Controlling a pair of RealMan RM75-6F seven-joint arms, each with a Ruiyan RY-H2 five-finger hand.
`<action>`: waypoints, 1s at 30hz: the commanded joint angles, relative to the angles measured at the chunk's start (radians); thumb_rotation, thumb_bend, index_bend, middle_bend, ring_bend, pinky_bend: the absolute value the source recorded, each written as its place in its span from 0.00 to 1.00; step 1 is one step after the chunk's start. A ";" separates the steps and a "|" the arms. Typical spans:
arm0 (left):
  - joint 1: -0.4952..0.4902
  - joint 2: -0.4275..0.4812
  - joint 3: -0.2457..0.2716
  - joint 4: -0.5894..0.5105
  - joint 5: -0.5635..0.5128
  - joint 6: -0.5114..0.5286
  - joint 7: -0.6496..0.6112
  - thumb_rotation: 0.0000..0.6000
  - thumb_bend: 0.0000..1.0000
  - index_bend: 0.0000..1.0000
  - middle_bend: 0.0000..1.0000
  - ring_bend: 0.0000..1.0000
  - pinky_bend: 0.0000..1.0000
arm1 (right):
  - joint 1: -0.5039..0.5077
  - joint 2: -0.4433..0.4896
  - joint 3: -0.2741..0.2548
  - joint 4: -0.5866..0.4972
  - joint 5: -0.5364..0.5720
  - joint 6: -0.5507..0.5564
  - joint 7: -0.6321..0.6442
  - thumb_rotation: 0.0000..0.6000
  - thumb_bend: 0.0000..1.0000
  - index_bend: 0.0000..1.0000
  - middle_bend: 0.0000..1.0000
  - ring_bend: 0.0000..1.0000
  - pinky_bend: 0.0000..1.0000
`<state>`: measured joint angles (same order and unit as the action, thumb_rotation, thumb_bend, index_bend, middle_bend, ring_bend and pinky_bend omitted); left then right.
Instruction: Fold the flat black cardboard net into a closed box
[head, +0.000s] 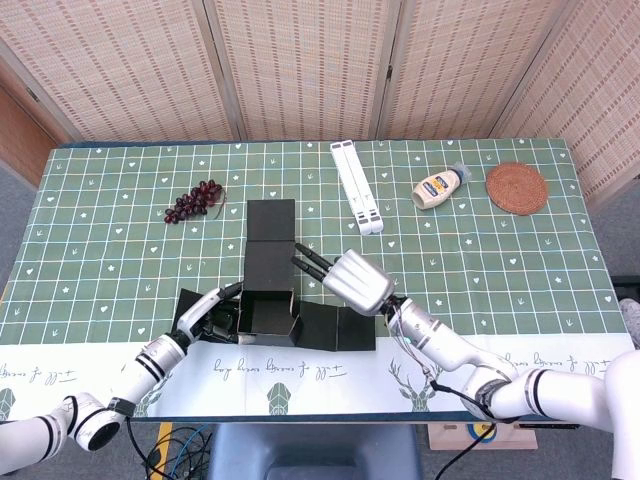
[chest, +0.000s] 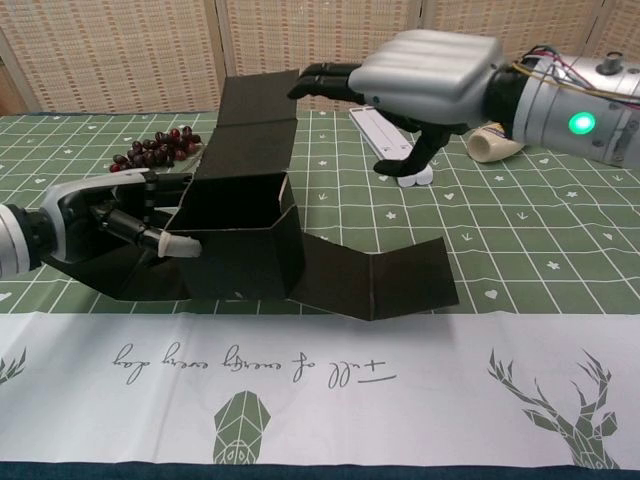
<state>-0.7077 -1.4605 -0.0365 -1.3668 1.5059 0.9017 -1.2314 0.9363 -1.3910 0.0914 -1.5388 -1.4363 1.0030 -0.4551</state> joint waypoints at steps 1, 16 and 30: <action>0.010 0.038 -0.006 -0.020 -0.008 0.008 -0.032 1.00 0.05 0.27 0.22 0.60 0.78 | -0.047 0.029 0.005 -0.007 0.030 0.033 0.046 1.00 0.35 0.00 0.00 0.72 1.00; 0.036 0.186 -0.069 -0.097 -0.057 0.026 -0.161 1.00 0.05 0.27 0.22 0.60 0.78 | -0.165 0.014 0.002 0.059 0.129 0.033 0.223 1.00 0.30 0.00 0.03 0.72 1.00; 0.023 0.265 -0.100 -0.181 -0.034 0.009 -0.239 1.00 0.05 0.27 0.22 0.60 0.78 | -0.140 -0.124 0.005 0.151 0.124 -0.065 0.252 1.00 0.27 0.00 0.10 0.73 1.00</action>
<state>-0.6827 -1.1983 -0.1346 -1.5437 1.4691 0.9120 -1.4662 0.7856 -1.4978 0.0917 -1.4004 -1.3059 0.9490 -0.1973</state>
